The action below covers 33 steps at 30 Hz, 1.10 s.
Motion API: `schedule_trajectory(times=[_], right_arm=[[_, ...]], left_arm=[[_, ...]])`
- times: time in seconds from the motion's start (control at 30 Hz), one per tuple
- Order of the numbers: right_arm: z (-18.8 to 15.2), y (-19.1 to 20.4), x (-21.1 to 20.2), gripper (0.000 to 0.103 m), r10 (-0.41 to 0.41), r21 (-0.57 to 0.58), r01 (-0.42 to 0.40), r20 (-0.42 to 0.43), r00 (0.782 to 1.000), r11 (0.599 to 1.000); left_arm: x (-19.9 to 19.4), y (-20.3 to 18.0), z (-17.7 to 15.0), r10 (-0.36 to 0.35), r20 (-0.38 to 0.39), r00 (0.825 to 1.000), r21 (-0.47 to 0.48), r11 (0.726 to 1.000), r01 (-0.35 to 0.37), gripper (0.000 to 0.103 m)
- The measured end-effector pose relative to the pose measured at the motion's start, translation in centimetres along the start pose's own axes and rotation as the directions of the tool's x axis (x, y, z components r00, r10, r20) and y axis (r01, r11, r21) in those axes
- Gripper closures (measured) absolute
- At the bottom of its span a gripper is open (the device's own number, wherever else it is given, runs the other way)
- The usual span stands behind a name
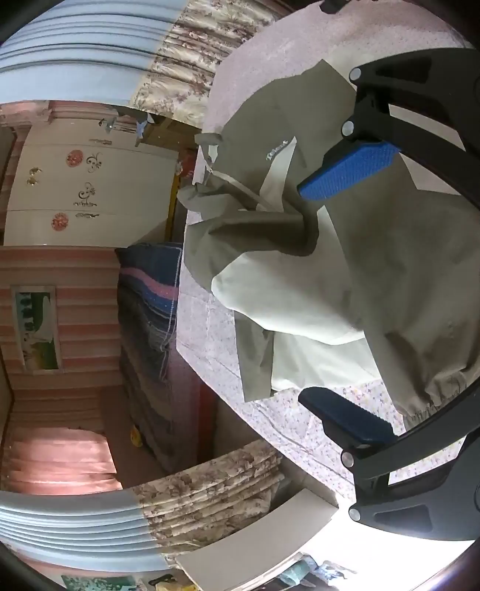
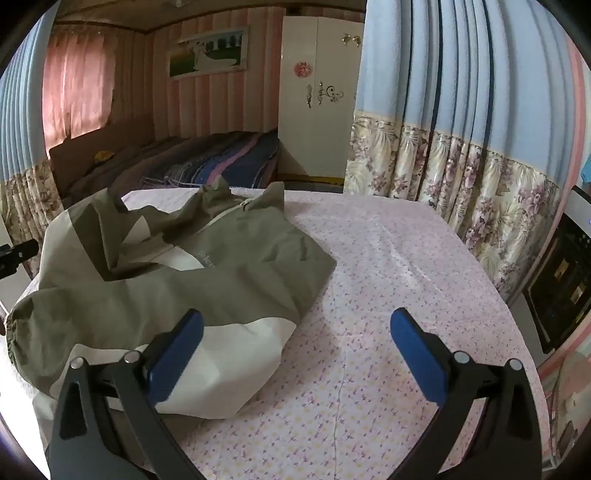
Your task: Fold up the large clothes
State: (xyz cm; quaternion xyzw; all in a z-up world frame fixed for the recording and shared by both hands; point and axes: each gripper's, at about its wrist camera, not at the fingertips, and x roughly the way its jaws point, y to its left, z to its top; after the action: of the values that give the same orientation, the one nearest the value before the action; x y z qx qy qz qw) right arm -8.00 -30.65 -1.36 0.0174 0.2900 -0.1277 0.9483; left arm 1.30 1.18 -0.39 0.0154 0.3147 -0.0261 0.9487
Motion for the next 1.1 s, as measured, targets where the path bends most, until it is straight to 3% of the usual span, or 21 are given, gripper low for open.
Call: schedule_trajectory(times=[0.2,0.3,0.37,0.5,0.63,0.8,0.93,1.1], right_arm=[[0.2,-0.5,-0.2,0.002,-0.007,0.005,0.007,0.011,1.0,1.0],[0.2,-0.7,-0.1,0.002,-0.013,0.009,0.013,0.007,1.0,1.0],[0.1,-0.6,0.0,0.002,-0.011,0.013,0.011,0.004,1.0,1.0],[0.0,-0.4,0.1,0.002,0.002,0.012,-0.002,0.004,1.0,1.0],[0.0,-0.3,0.3,0.002,0.004,0.007,-0.004,-0.001,1.0,1.0],[0.1,0.1,0.4,0.002,-0.018,-0.033,0.019,0.023,1.0,0.999],[0.0,0.2,0.8,0.002,0.0,-0.009,0.001,0.038,0.999,1.0],[-0.1,1.0,1.6,0.002,0.011,-0.049,-0.012,-0.008,1.0,0.999]], left_arm=[[-0.2,-0.6,-0.3,-0.04,0.016,0.999,0.03,0.999,0.04,0.003],[-0.4,-1.2,-0.5,0.04,0.04,0.998,0.079,0.996,-0.043,0.003],[-0.5,-1.4,-0.6,0.05,0.042,0.998,0.108,0.993,-0.054,0.003],[-0.3,-1.0,-0.5,0.01,0.011,1.0,0.08,0.997,-0.011,0.003],[0.1,-0.8,-0.8,0.032,0.011,0.999,0.092,0.995,-0.033,0.003],[0.5,-0.6,-0.9,0.005,-0.002,1.0,0.083,0.997,-0.005,0.003],[0.7,-0.9,-0.7,0.004,0.006,1.0,0.099,0.995,-0.005,0.003],[0.4,-1.0,-0.5,0.0,0.038,0.999,0.083,0.997,-0.003,0.003]])
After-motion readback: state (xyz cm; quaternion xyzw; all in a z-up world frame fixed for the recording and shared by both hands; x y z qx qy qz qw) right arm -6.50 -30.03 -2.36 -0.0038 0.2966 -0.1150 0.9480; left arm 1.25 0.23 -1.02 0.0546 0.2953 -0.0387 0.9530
